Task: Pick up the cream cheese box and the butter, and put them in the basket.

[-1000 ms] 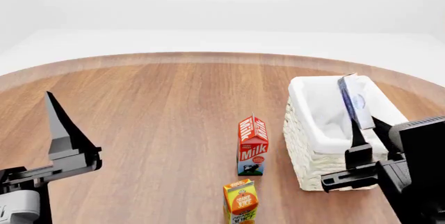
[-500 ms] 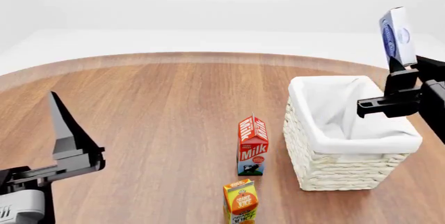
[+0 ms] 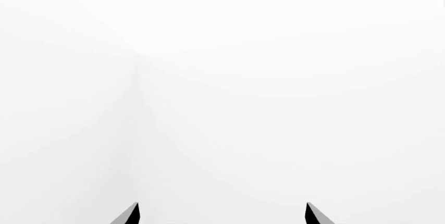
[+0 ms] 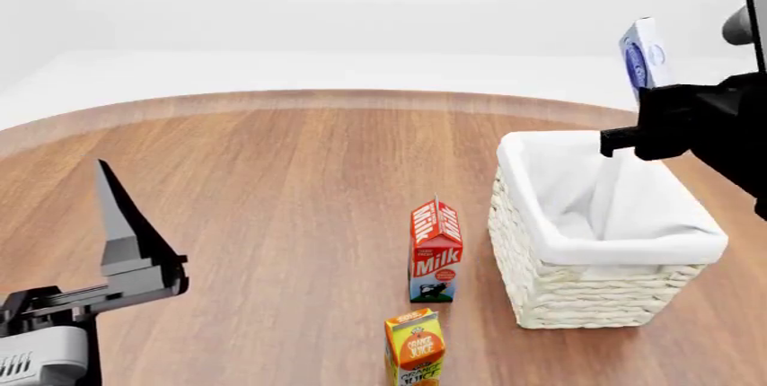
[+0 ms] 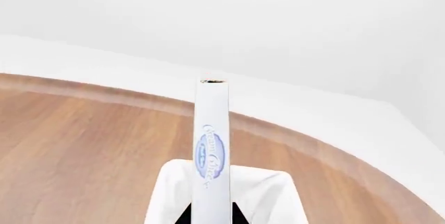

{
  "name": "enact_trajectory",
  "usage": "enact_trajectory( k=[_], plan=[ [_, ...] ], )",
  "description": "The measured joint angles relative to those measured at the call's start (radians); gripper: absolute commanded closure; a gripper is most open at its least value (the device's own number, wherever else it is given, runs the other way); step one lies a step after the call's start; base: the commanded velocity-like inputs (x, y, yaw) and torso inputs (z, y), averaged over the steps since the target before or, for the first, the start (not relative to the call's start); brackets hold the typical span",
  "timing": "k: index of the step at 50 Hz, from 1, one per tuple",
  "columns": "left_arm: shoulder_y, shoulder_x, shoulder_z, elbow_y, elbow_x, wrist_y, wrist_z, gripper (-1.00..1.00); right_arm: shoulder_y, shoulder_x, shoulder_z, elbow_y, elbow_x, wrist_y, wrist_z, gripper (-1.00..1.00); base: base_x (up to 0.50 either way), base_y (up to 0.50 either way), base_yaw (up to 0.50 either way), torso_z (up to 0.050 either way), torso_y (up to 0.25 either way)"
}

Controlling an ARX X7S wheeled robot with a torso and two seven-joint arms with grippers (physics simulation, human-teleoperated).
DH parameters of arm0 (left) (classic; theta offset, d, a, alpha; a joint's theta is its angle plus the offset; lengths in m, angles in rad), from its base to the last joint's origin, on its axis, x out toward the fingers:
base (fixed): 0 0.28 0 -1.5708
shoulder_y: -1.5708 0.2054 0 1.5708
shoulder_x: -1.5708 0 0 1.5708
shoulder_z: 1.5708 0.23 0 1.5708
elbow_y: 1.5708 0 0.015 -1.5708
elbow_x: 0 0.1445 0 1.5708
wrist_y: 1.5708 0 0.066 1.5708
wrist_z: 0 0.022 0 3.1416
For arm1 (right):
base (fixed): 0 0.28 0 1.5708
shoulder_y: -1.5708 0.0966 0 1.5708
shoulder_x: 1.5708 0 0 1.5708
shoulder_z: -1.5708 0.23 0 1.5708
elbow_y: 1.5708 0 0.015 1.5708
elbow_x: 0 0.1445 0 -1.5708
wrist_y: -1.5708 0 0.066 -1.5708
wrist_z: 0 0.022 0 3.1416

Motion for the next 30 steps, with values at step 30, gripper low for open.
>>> enact_trajectory(
  k=[30],
  plan=[
    [-0.004,-0.007,0.004,-0.002,-0.006,-0.004,-0.007,-1.00,-0.011,-0.102,-0.094,0.360,-0.168,-0.100,-0.123,1.00,0.00,0.00,0.00,0.000,0.001]
  ],
)
